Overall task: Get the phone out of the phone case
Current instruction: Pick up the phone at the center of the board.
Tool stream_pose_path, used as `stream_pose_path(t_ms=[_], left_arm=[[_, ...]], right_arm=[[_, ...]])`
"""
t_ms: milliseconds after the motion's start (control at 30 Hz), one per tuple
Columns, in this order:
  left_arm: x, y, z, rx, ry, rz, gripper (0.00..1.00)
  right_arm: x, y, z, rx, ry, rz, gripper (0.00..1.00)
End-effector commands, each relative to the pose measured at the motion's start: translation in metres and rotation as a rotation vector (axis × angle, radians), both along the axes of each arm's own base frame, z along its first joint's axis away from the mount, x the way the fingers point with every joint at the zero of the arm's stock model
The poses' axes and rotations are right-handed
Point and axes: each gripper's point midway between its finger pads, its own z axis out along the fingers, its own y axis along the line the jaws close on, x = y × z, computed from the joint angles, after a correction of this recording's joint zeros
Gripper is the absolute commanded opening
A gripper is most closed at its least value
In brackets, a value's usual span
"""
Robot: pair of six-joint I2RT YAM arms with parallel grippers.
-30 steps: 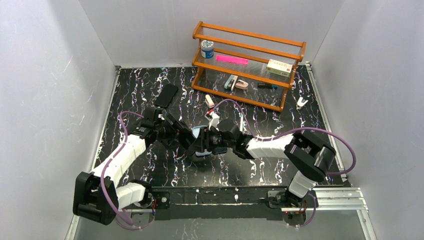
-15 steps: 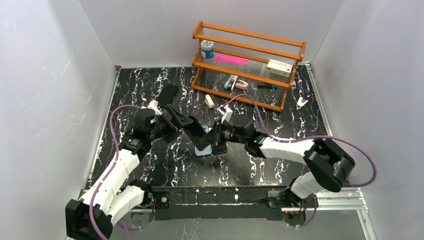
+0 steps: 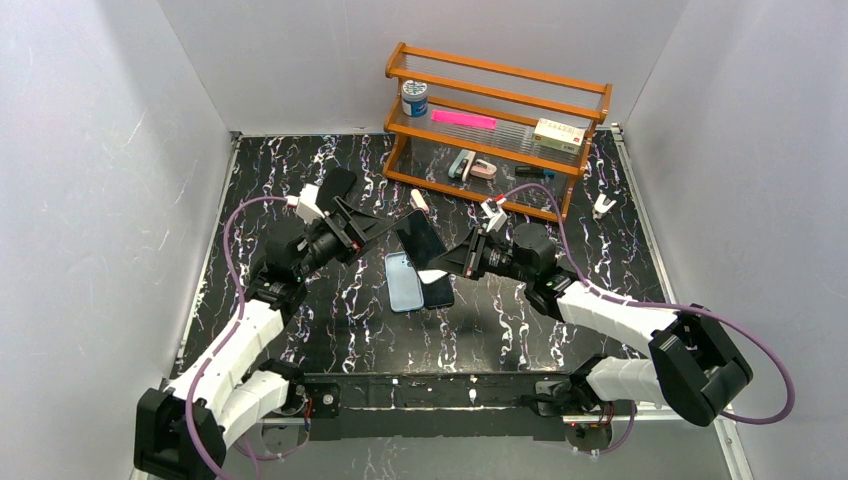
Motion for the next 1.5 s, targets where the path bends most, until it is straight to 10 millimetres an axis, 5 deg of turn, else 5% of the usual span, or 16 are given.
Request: stream_pose_path(t_ms=[0,600,833,933,1033,1200,1467], left_arm=[[0.001,-0.016,0.022,-0.119,-0.052,-0.071,0.98],[0.010,-0.059,0.034,-0.211,-0.056,-0.177,0.93],[0.011,-0.062,0.036,-0.233,-0.056,-0.195,0.75],[0.011,-0.063,0.040,-0.240,-0.064,-0.198,0.57],[0.011,-0.062,0.043,-0.245,-0.070,-0.188,0.28],[0.016,-0.056,0.047,-0.260,-0.077,-0.135,0.02],[0.024,-0.040,0.058,-0.319,-0.075,-0.004,0.00]], right_arm=[[-0.008,0.000,0.059,0.185,-0.086,0.047,0.01],[-0.009,0.012,0.083,0.279,-0.078,0.129,0.01],[-0.010,0.012,0.082,0.276,-0.067,0.137,0.01],[-0.009,0.013,0.082,0.272,-0.070,0.137,0.01],[-0.007,0.013,0.080,0.265,-0.069,0.128,0.01],[-0.004,0.011,0.077,0.231,-0.089,0.103,0.27],[-0.001,0.004,0.075,0.216,-0.113,0.046,0.66]])
